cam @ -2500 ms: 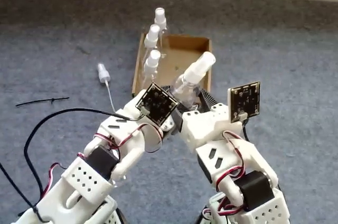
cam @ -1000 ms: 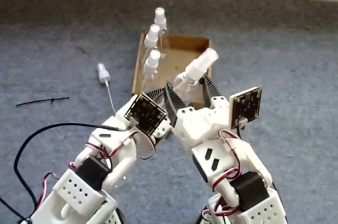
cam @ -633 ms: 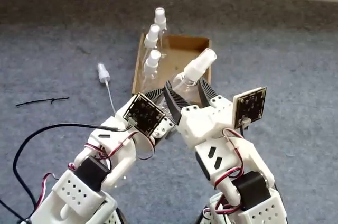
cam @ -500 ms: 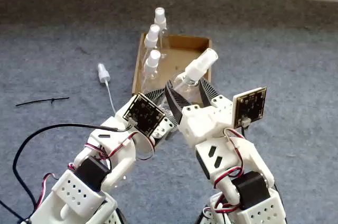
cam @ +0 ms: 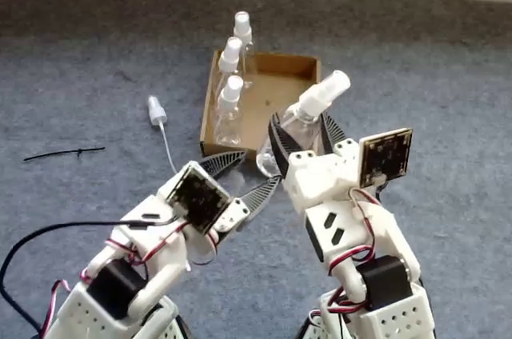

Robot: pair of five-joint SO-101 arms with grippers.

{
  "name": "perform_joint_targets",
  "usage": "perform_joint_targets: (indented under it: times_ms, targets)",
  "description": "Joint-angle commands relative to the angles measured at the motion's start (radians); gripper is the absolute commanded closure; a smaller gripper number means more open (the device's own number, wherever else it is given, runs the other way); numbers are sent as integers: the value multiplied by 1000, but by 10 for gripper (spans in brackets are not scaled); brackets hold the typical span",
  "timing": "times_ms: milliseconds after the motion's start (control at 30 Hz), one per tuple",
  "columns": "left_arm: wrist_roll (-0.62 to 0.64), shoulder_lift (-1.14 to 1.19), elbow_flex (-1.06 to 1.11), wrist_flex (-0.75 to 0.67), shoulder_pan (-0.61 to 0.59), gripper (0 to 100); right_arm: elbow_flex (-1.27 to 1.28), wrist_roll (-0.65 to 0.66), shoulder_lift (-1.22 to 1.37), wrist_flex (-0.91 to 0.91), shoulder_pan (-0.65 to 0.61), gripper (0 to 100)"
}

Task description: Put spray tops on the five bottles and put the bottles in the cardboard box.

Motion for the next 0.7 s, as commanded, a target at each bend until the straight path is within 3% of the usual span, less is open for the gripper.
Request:
perform_joint_targets:
  times_ms: [0, 300, 533, 667]
  targets:
    - [-2, -134, -35, 72, 1, 811, -122, 17, 99, 18, 16, 995]
    - [-2, -163, -193, 189, -259, 811, -351, 420, 415, 79, 8, 995]
    - [-2, 10, -285, 203, -397, 811, -349, 393, 377, 160, -119, 995]
    - [-2, 107, -286, 203, -433, 811, -354, 315, 361, 139, -71, 995]
